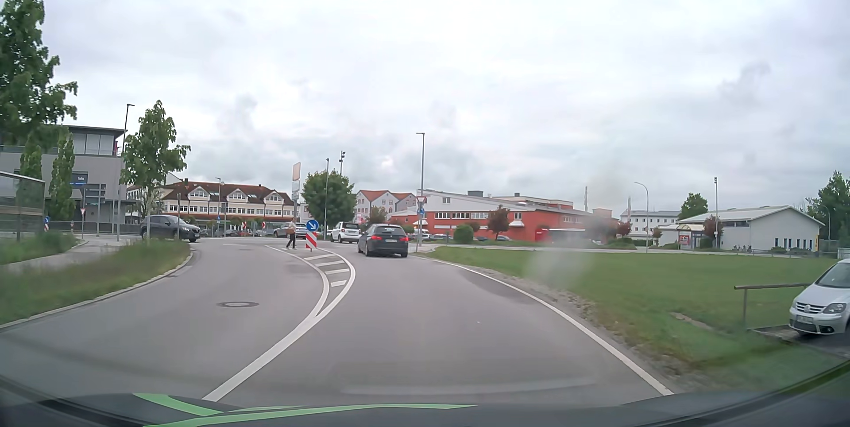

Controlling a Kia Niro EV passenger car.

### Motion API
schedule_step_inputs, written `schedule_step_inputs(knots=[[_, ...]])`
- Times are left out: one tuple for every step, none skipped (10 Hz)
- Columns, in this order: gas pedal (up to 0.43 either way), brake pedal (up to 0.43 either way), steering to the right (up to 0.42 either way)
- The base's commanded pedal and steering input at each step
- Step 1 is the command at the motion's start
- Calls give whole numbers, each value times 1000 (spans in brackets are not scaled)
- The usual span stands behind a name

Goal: Follow the waypoints while adhering to traffic rules and regulations

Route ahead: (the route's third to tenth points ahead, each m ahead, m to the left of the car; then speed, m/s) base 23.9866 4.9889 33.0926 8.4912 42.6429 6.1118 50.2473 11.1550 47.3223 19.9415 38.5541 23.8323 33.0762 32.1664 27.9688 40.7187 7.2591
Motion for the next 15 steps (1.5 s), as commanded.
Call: schedule_step_inputs(knots=[[0,183,18],[0,183,12],[0,183,8],[0,183,1],[0,183,-7],[0,183,-15],[0,183,-20],[0,183,-21],[0,183,-21],[0,183,-21],[0,183,-21],[0,183,-21],[0,183,-21],[0,183,-21],[0,183,-22]])
